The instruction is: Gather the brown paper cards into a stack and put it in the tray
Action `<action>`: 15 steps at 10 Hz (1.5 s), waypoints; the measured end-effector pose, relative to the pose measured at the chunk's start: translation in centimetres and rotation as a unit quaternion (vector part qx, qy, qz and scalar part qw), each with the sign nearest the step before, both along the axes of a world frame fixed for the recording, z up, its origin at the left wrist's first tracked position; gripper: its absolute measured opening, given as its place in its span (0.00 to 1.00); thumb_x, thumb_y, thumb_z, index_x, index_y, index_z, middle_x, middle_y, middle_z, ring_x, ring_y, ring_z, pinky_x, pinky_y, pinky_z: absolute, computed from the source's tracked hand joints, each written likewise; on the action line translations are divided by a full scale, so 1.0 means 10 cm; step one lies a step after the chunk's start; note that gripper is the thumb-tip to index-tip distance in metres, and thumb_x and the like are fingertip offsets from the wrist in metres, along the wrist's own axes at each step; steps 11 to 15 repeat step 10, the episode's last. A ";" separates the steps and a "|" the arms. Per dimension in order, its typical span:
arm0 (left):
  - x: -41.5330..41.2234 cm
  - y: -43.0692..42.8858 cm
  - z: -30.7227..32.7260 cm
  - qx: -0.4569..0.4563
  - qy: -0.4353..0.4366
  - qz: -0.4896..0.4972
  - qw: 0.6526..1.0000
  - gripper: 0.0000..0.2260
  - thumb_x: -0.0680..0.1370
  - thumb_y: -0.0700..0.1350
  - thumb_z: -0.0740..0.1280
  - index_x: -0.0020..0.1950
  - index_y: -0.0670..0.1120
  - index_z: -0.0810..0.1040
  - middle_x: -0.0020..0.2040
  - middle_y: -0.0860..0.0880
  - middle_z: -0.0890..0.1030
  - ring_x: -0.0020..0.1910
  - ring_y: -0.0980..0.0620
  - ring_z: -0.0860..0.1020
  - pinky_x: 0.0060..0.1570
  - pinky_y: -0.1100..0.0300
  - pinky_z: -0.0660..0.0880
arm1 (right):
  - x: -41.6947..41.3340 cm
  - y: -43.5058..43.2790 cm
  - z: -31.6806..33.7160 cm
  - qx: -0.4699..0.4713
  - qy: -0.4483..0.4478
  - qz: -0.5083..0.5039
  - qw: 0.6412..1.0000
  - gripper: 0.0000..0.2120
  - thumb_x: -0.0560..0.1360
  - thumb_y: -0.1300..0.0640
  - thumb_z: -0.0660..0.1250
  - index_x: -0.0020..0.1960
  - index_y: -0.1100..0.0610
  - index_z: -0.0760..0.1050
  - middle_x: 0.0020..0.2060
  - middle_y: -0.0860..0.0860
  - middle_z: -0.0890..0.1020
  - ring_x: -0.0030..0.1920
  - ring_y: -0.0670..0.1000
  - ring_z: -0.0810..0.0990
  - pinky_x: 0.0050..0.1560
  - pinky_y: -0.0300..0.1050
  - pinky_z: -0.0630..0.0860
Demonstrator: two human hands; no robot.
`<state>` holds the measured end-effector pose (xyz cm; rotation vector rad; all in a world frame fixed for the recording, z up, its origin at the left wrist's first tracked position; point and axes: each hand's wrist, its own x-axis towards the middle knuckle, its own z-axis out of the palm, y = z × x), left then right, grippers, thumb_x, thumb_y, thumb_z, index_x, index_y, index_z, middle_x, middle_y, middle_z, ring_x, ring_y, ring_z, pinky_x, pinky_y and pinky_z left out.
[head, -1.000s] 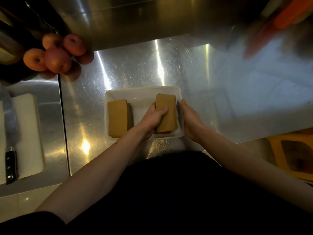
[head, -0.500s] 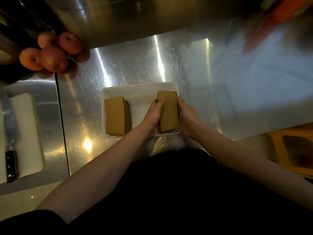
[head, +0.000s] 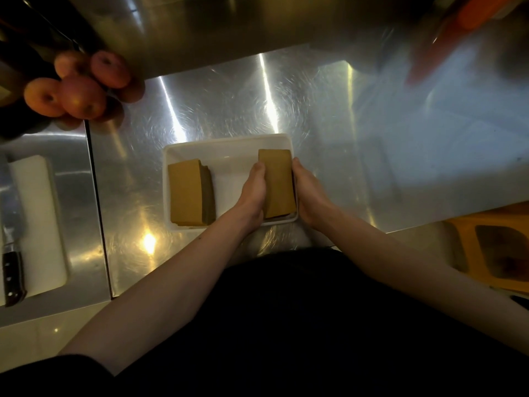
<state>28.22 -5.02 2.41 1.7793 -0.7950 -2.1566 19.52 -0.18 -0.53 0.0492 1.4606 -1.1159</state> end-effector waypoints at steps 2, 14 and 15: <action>0.03 -0.03 -0.01 0.009 0.020 0.012 1.000 0.20 0.82 0.58 0.54 0.64 0.46 0.74 0.53 0.45 0.81 0.51 0.47 0.81 0.52 0.49 0.78 | -0.03 0.02 0.01 -0.013 0.027 0.024 0.999 0.19 0.82 0.43 0.50 0.61 0.50 0.74 0.54 0.54 0.82 0.54 0.54 0.82 0.57 0.57 0.79; 0.27 -0.08 0.19 -0.233 -0.158 -0.198 0.939 0.20 0.84 0.52 0.51 0.71 0.44 0.67 0.69 0.44 0.72 0.68 0.45 0.70 0.69 0.49 0.65 | -0.25 0.06 0.39 -0.078 0.351 0.268 0.894 0.21 0.83 0.48 0.52 0.74 0.54 0.61 0.68 0.54 0.72 0.66 0.54 0.73 0.61 0.46 0.72; 0.27 -0.08 0.19 -0.233 -0.158 -0.198 0.939 0.20 0.84 0.52 0.51 0.71 0.44 0.67 0.69 0.44 0.72 0.68 0.45 0.70 0.69 0.49 0.65 | -0.25 0.06 0.39 -0.078 0.351 0.268 0.894 0.21 0.83 0.48 0.52 0.74 0.54 0.61 0.68 0.54 0.72 0.66 0.54 0.73 0.61 0.46 0.72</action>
